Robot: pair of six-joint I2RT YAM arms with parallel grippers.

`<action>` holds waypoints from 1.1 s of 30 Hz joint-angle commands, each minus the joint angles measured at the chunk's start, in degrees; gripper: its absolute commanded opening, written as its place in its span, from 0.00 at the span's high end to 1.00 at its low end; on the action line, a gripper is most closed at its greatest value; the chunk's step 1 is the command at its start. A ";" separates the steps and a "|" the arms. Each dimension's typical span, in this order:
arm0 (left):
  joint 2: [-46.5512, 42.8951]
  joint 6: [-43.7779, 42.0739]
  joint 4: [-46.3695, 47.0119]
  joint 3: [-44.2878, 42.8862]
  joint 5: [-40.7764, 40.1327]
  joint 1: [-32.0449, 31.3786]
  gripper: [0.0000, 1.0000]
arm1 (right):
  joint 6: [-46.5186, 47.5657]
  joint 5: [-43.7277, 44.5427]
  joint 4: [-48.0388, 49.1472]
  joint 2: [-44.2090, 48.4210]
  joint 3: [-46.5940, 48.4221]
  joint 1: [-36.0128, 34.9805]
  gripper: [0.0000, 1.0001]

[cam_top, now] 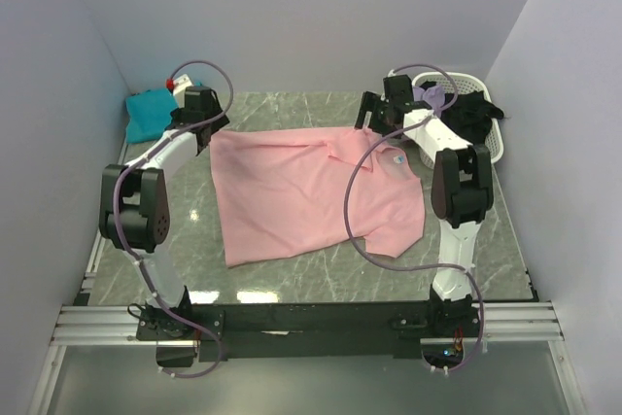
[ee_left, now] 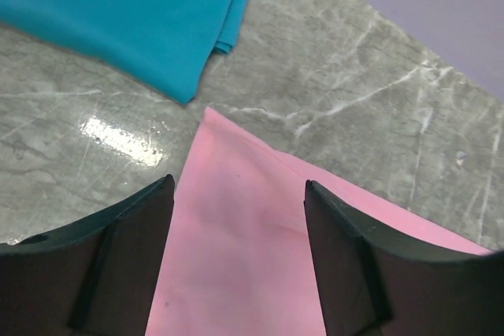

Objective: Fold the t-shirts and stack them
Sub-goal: Flatten the tshirt out

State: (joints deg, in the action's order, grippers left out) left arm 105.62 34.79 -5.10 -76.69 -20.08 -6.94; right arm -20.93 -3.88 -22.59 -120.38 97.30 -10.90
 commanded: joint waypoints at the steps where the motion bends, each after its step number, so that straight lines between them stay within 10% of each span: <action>1: -3.50 -1.39 3.61 -0.13 3.72 -0.18 0.28 | 0.28 -5.17 0.70 6.11 -2.80 -0.53 0.04; 25: 14.96 -0.07 -6.41 -14.19 9.00 0.17 0.31 | -0.87 -13.78 -1.14 -1.09 -3.96 0.09 0.09; 33: 19.62 0.28 -7.29 -16.83 8.83 0.79 0.48 | -0.43 -13.87 -0.62 -0.92 -3.86 0.09 0.29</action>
State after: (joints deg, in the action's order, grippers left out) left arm 123.98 34.81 -11.97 -90.45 -11.40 -6.76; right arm -22.04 -17.19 -23.70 -122.21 91.15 -10.98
